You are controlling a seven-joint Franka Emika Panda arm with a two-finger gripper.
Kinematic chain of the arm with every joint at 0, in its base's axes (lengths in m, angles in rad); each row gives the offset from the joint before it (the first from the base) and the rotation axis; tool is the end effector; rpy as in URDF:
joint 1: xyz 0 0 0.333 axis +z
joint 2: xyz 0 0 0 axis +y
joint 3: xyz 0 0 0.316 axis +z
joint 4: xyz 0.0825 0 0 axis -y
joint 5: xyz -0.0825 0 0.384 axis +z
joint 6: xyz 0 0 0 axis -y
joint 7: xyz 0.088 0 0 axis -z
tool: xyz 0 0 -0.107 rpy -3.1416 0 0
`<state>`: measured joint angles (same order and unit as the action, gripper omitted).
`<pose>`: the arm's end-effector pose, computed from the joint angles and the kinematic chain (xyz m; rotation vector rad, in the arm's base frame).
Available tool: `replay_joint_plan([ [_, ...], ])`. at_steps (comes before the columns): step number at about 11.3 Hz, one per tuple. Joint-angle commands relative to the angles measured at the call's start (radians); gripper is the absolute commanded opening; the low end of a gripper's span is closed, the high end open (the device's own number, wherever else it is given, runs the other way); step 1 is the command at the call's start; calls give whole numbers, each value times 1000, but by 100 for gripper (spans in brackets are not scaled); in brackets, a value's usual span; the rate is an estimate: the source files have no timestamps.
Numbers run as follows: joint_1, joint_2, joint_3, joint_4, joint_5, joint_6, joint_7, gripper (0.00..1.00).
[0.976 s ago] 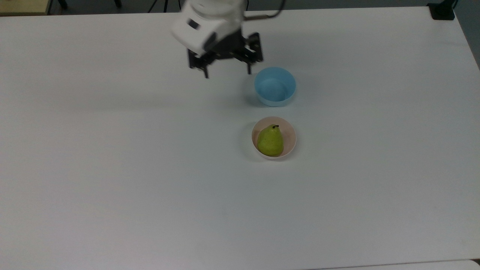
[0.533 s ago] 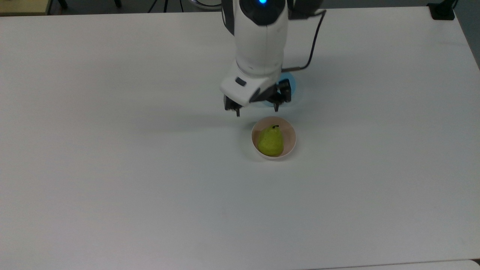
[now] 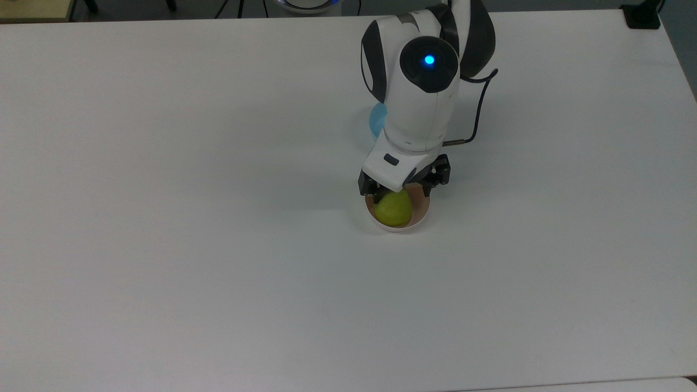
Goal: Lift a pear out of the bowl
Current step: 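Close the gripper around the green pear inside the pink bowl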
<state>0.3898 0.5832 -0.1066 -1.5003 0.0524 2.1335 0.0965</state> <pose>0.6786 0.2129 0.3342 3.1251 0.2804 0.0863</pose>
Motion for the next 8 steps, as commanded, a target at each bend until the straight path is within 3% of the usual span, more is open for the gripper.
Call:
replay_joint_plan([
  [1, 18, 12, -16, 9, -43, 8, 25, 80],
  [6, 7, 12, -19, 9, -65, 8, 19, 31],
  [8, 6, -15, -22, 9, -65, -4, 23, 20],
])
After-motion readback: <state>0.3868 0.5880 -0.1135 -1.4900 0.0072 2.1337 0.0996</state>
